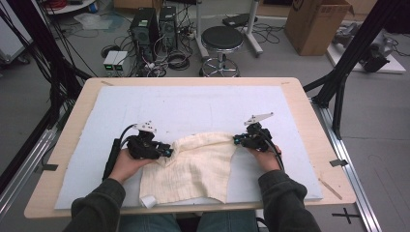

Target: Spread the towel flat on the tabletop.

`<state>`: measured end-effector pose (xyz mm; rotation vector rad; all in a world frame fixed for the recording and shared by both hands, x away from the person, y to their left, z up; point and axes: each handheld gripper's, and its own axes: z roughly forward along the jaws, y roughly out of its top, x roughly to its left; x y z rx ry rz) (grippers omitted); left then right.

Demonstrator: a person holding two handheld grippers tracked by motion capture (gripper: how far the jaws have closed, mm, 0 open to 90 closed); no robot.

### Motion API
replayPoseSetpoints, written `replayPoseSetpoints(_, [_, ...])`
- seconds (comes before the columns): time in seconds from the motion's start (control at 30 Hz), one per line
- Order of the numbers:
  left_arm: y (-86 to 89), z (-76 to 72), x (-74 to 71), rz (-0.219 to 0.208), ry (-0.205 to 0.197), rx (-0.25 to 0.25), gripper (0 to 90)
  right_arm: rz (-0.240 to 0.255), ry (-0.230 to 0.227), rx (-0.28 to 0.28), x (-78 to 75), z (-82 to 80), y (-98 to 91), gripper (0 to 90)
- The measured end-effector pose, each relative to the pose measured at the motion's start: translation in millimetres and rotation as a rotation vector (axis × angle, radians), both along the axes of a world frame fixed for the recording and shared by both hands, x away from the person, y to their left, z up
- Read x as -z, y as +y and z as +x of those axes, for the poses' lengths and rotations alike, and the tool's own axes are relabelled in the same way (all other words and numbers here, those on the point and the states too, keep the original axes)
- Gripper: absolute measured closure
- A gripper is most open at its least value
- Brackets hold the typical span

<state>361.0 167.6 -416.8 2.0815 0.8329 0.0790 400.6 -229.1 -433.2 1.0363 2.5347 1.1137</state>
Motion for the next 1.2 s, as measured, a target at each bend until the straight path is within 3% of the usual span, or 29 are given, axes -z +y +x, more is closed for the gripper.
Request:
replayPoseSetpoints(0.1, [-2.7,2.8,2.7,0.039,-0.003,-0.044,65.8,0.005,-0.007,-0.001,-0.3,0.0,0.4,84.0])
replayPoseSetpoints(0.2, [-6.6,4.4,7.5,0.107,0.0,-0.064,63.5,0.009,-0.004,-0.003,-0.2,0.0,0.3,83.7])
replayPoseSetpoints(0.3, [-9.9,5.9,11.8,0.135,0.011,-0.073,67.9,0.015,0.004,-0.006,1.0,0.1,2.0,83.8])
replayPoseSetpoints(0.4, [-13.3,6.2,15.1,0.163,0.0,-0.066,74.4,0.012,0.004,-0.014,2.6,0.7,4.0,83.8])
replayPoseSetpoints(0.6, [-14.5,3.6,12.3,0.18,-0.038,-0.056,84.1,0.007,0.015,-0.03,5.4,2.1,7.0,84.4])
replayPoseSetpoints(0.83, [-1.3,7.2,3.9,0.107,-0.055,-0.108,84.6,0.017,0.002,-0.035,1.7,0.9,5.1,85.2])
replayPoseSetpoints(1.0, [6.6,11.2,-0.7,0.063,-0.07,-0.148,84.9,0.022,-0.017,-0.04,-9.9,0.1,4.2,85.2])
replayPoseSetpoints(1.2, [17.6,18.8,0.1,-0.021,-0.043,-0.195,84.2,0.018,-0.05,-0.038,-26.2,7.9,4.5,85.2])
